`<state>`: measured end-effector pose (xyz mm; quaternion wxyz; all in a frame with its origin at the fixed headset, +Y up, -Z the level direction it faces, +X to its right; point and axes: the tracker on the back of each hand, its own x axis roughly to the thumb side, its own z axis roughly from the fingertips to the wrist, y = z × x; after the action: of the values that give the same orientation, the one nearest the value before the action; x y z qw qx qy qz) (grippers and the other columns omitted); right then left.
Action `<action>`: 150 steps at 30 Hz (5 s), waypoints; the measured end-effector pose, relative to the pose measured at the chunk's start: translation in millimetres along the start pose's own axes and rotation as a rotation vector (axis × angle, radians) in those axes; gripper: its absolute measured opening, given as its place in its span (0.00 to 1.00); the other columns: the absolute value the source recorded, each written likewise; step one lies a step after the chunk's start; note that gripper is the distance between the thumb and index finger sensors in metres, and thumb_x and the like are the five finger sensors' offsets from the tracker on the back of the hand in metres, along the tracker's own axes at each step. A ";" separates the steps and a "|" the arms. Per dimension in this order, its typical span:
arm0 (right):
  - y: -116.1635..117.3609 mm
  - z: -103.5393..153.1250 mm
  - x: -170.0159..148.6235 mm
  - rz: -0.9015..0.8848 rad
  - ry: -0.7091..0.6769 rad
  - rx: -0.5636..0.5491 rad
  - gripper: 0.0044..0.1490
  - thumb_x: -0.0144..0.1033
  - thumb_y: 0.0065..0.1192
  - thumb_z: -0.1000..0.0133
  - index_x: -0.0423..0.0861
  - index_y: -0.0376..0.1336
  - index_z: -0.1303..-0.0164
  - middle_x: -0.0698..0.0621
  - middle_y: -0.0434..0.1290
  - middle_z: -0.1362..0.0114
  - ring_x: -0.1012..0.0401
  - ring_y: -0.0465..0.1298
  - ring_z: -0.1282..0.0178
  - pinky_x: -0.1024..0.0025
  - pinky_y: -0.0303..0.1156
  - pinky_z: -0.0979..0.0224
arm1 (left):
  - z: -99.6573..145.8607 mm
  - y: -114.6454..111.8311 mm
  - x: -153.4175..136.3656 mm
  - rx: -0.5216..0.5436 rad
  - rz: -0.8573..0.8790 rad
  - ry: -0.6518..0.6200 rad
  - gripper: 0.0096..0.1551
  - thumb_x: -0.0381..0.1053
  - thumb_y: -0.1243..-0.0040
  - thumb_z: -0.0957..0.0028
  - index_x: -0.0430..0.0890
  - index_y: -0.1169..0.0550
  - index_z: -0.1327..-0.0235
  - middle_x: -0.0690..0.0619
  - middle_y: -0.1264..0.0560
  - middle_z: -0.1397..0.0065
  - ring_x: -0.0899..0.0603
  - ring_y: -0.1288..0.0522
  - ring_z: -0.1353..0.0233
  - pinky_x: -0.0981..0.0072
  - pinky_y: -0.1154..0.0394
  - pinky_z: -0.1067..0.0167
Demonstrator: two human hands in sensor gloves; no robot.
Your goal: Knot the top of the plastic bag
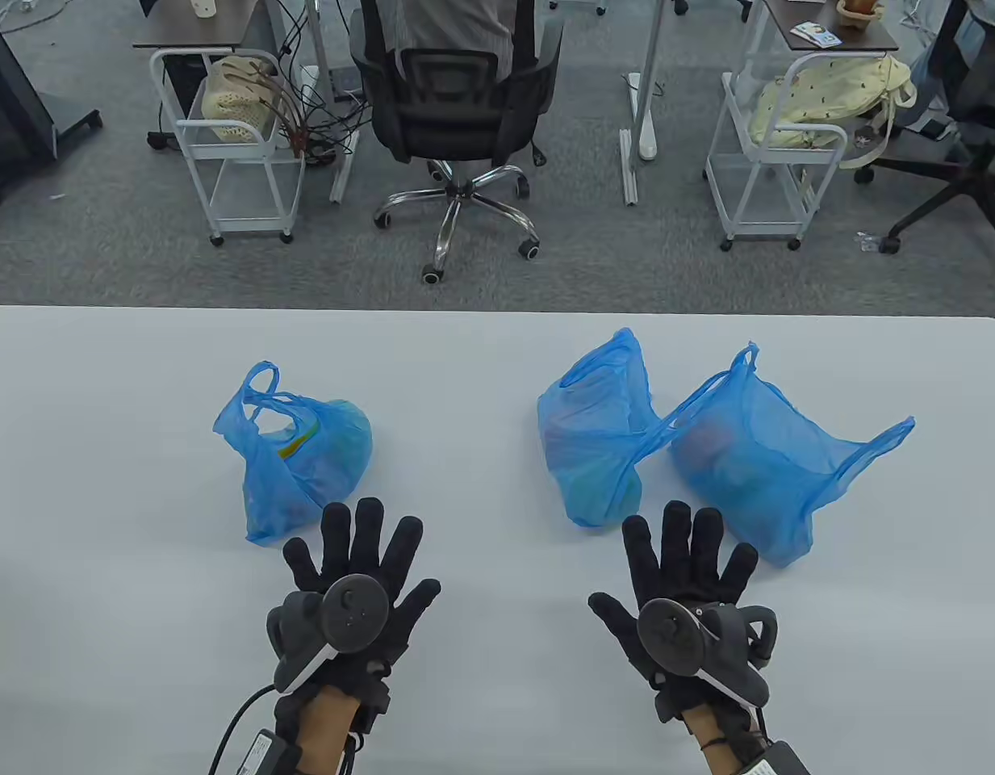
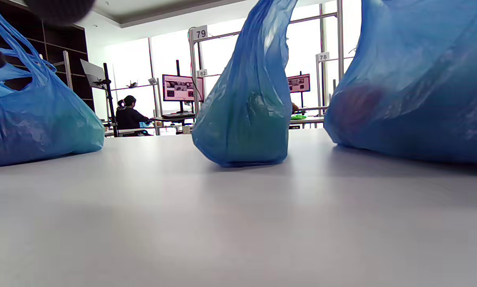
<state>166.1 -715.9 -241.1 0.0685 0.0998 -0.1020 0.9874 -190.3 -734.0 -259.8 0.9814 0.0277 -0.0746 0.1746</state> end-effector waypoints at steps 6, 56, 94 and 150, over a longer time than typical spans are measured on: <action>1.8 -1.1 3.4 -0.008 -0.016 0.015 0.57 0.70 0.49 0.43 0.47 0.38 0.15 0.34 0.30 0.18 0.33 0.27 0.21 0.27 0.24 0.38 | -0.8 -4.8 -0.8 -0.018 -0.005 0.007 0.40 0.77 0.62 0.48 0.71 0.49 0.20 0.57 0.65 0.11 0.39 0.74 0.17 0.27 0.76 0.36; -47.1 27.5 -119.1 -0.631 0.441 -0.817 0.62 0.44 0.72 0.43 0.37 0.32 0.24 0.33 0.39 0.21 0.32 0.42 0.22 0.29 0.37 0.33 | -5.3 -22.5 12.8 -0.063 -0.035 0.008 0.38 0.72 0.60 0.46 0.70 0.50 0.21 0.57 0.68 0.12 0.40 0.74 0.17 0.28 0.76 0.35; 17.1 -13.0 -176.1 -1.028 0.694 -0.859 0.23 0.39 0.80 0.50 0.48 0.69 0.49 0.48 0.78 0.52 0.48 0.80 0.47 0.34 0.66 0.39 | -45.7 -27.0 8.7 -0.010 0.056 0.046 0.36 0.70 0.59 0.46 0.66 0.43 0.22 0.55 0.62 0.12 0.40 0.69 0.17 0.29 0.70 0.31; -74.0 -2.6 -12.3 -1.608 0.129 -0.840 0.14 0.37 0.76 0.44 0.50 0.65 0.58 0.50 0.74 0.51 0.51 0.78 0.49 0.43 0.77 0.46 | -17.9 23.9 45.7 0.068 0.626 -0.400 0.68 0.76 0.37 0.61 0.60 0.65 0.24 0.54 0.65 0.11 0.37 0.64 0.13 0.20 0.64 0.29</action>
<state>189.1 -645.0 -232.3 0.7731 0.0522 -0.3492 0.5269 -153.7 -694.7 -269.7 0.8452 0.0699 -0.2639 0.4595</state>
